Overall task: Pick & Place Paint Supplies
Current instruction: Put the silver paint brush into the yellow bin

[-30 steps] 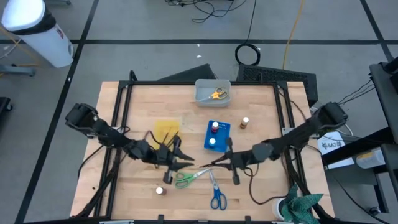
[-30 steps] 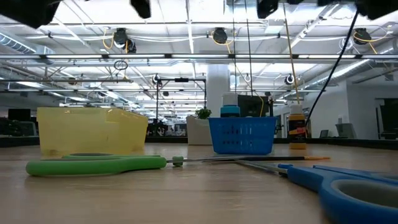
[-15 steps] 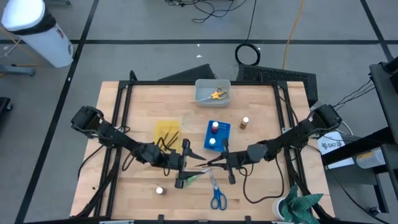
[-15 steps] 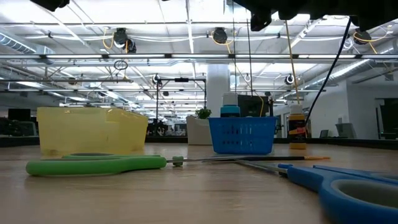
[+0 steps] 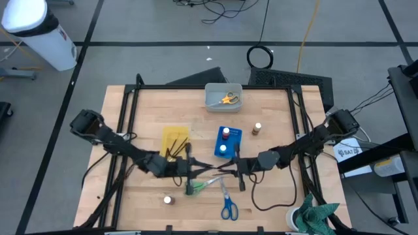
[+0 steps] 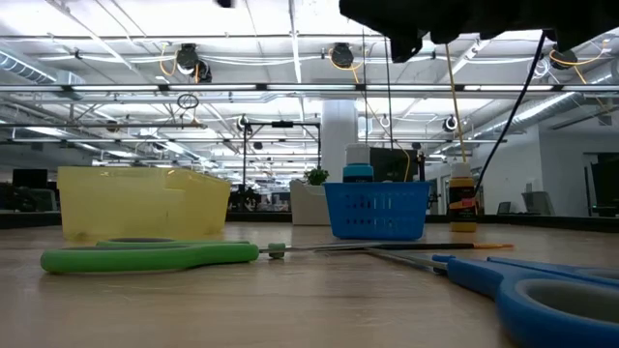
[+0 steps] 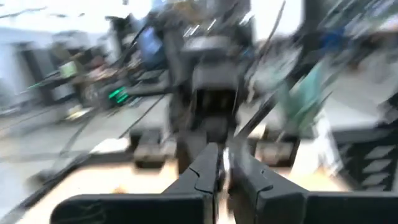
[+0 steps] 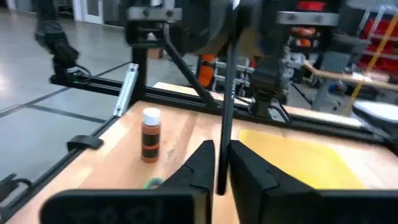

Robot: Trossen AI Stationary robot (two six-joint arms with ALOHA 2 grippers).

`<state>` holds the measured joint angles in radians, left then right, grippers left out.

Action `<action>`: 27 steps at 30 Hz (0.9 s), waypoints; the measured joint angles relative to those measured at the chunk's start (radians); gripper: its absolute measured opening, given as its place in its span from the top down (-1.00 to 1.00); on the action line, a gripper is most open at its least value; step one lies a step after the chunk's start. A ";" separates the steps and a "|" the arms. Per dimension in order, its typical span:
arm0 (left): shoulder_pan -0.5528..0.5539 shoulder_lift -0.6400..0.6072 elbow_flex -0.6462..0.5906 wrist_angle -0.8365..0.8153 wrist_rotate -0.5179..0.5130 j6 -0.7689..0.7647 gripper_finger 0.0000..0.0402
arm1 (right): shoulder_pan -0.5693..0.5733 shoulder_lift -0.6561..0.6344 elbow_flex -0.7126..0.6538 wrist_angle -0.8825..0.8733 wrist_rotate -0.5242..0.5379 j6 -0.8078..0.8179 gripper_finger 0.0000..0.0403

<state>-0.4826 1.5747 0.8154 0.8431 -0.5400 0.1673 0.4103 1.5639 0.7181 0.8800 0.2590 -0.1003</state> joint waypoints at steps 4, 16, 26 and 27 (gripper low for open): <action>-0.062 -0.090 0.000 -0.232 -0.267 -0.018 0.92 | -0.002 -0.035 0.002 -0.068 0.047 0.017 0.62; -0.101 -0.171 -0.027 -0.748 -0.729 -0.471 0.92 | 0.006 -0.079 -0.001 -0.141 0.071 0.055 0.31; 0.036 -0.171 -0.027 -1.265 -0.271 -1.161 0.92 | 0.004 -0.078 0.000 -0.167 0.078 0.055 0.34; 0.053 -0.171 -0.027 -1.297 -0.203 -1.196 0.92 | 0.003 -0.078 0.000 -0.167 0.079 0.055 0.34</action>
<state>-0.4296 1.4033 0.7883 -0.4537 -0.7429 -1.0283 0.4137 1.4857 0.7177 0.7128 0.3379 -0.0452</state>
